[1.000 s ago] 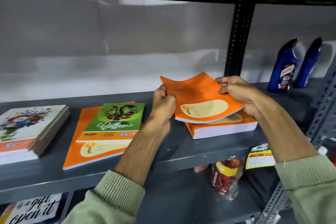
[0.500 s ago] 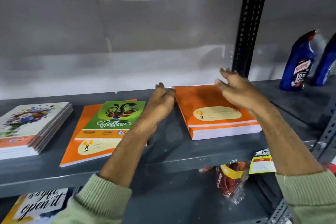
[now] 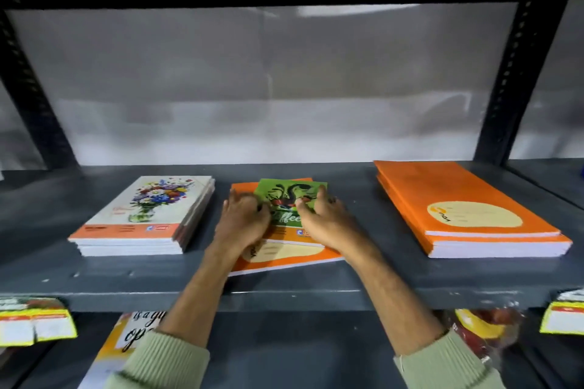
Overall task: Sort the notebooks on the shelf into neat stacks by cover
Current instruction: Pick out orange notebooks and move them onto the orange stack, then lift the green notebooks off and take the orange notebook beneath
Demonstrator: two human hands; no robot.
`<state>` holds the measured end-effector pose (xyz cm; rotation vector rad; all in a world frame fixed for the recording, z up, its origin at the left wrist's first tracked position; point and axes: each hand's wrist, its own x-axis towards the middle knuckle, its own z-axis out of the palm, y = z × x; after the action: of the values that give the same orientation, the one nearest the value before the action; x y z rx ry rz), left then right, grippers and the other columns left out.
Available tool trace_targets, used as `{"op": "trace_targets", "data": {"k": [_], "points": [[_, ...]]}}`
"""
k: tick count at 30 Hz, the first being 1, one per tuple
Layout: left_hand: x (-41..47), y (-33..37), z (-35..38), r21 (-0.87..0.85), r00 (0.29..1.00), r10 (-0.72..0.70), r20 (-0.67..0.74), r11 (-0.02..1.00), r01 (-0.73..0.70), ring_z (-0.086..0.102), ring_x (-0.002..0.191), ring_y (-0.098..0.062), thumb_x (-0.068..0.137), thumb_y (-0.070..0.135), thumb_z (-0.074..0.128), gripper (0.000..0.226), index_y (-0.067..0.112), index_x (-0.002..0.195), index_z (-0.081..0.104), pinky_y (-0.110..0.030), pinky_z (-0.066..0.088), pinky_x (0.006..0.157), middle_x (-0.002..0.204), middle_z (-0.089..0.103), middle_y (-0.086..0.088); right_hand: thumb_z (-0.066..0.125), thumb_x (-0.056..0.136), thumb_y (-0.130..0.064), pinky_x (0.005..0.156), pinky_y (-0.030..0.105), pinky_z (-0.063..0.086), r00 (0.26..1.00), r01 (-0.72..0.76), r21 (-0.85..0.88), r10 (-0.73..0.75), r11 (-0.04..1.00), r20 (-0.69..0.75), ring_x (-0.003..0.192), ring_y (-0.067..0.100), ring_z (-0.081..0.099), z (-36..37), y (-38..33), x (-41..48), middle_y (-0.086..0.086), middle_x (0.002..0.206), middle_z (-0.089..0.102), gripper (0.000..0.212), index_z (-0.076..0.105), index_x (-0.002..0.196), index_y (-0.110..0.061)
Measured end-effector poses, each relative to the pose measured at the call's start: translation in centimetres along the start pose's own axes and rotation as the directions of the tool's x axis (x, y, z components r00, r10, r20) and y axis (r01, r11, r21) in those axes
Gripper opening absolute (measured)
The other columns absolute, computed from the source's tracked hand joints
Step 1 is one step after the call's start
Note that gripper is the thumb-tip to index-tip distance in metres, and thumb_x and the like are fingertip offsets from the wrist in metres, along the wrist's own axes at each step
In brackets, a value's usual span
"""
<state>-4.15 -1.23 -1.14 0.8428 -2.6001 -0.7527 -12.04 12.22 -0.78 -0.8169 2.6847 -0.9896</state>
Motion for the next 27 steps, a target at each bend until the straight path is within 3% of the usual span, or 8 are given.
{"op": "trace_targets", "data": {"k": [2, 6, 11, 15, 18, 20, 24, 27], "points": [[0.1, 0.1, -0.2, -0.079, 0.999, 0.028, -0.015, 0.996, -0.029, 0.045, 0.131, -0.042, 0.101, 0.021, 0.042, 0.031, 0.005, 0.089, 0.065, -0.047, 0.034, 0.111, 0.120, 0.064, -0.029, 0.037, 0.101, -0.048, 0.114, 0.041, 0.027, 0.998, -0.055, 0.183, 0.056, 0.982, 0.001, 0.146, 0.033, 0.032, 0.0, -0.1, 0.1, 0.016, 0.161, 0.033, 0.068, 0.019, 0.158, -0.014], [-0.6, 0.5, -0.5, -0.314, 0.999, 0.046, -0.026, 0.948, -0.052, 0.066, 0.082, -0.028, 0.099, 0.017, 0.047, 0.026, 0.005, 0.082, 0.063, -0.036, 0.045, 0.067, 0.088, 0.074, -0.016, 0.051, 0.095, -0.039, 0.097, 0.046, 0.051, 0.991, -0.086, 0.553, 0.127, 0.829, -0.035, 0.108, 0.027, 0.066, -0.7, 0.7, -0.2, 0.004, 0.127, 0.067, 0.033, 0.053, 0.125, -0.026], [-1.6, 0.9, -1.8, -0.711, 0.993, 0.049, 0.103, 0.702, 0.039, 0.074, 0.092, -0.024, 0.101, 0.015, 0.050, 0.018, 0.018, 0.097, 0.068, -0.050, 0.056, 0.093, 0.094, 0.079, -0.004, 0.050, 0.102, -0.020, 0.062, 0.024, 0.054, 0.988, 0.011, 0.788, 0.116, 0.616, -0.104, 0.075, 0.004, 0.072, -2.8, -0.2, -1.5, -0.002, 0.132, 0.060, 0.038, 0.048, 0.139, -0.027], [-1.9, 0.1, -4.4, -0.835, 0.991, 0.013, 0.136, 0.540, 0.108, 0.072, 0.071, -0.008, 0.100, 0.015, 0.057, 0.020, 0.024, 0.083, 0.058, -0.041, 0.057, 0.091, 0.069, 0.075, 0.012, 0.057, 0.098, -0.023, 0.055, 0.029, 0.057, 0.989, 0.056, 0.841, 0.084, 0.538, -0.119, 0.068, 0.012, 0.076, -3.3, -3.2, -1.7, 0.003, 0.127, 0.068, 0.065, 0.026, 0.154, -0.030], [-1.7, -2.5, -8.0, -0.841, 0.996, -0.025, 0.091, 0.533, 0.090, 0.070, 0.091, -0.015, 0.095, 0.028, 0.065, 0.011, 0.025, 0.104, 0.060, -0.040, 0.055, 0.093, 0.098, 0.074, 0.003, 0.059, 0.096, -0.022, 0.054, 0.032, 0.061, 0.994, 0.087, 0.862, 0.012, 0.499, -0.108, 0.065, 0.017, 0.076, -1.9, -7.1, -1.5, 0.003, 0.102, 0.075, 0.037, 0.046, 0.128, -0.035], [-1.4, -4.2, -10.5, -0.849, 0.997, -0.070, 0.019, 0.526, 0.053, 0.066, 0.095, -0.013, 0.092, 0.031, 0.068, 0.035, 0.020, 0.124, 0.057, -0.033, 0.054, 0.086, 0.108, 0.070, 0.001, 0.065, 0.089, -0.030, 0.061, 0.037, 0.062, 0.996, 0.093, 0.871, -0.027, 0.482, -0.091, 0.075, 0.020, 0.078, 0.0, -9.6, -0.9, 0.008, 0.120, 0.071, 0.034, 0.043, 0.114, -0.038], [-0.6, -9.3, -15.5, -0.846, 0.983, -0.175, -0.062, 0.531, 0.041, 0.068, 0.086, -0.013, 0.085, 0.042, 0.071, 0.035, 0.022, 0.111, 0.056, -0.030, 0.055, 0.071, 0.099, 0.069, 0.002, 0.071, 0.065, -0.052, 0.095, 0.050, 0.055, 0.990, 0.134, 0.849, -0.108, 0.511, -0.091, 0.116, 0.025, 0.067, 5.1, -15.3, 0.3, 0.005, 0.148, 0.054, 0.070, 0.037, 0.125, -0.048], [-0.2, -12.4, -17.4, -0.812, 0.978, -0.205, -0.043, 0.577, 0.085, 0.073, 0.095, -0.024, 0.068, 0.058, 0.074, 0.055, 0.025, 0.110, 0.061, -0.045, 0.058, 0.089, 0.109, 0.074, -0.005, 0.063, 0.087, -0.040, 0.080, 0.032, 0.057, 0.989, 0.129, 0.826, -0.129, 0.549, -0.070, 0.087, 0.008, 0.068, 8.2, -18.1, 0.4, -0.008, 0.124, 0.063, 0.064, 0.037, 0.145, -0.034]]}}
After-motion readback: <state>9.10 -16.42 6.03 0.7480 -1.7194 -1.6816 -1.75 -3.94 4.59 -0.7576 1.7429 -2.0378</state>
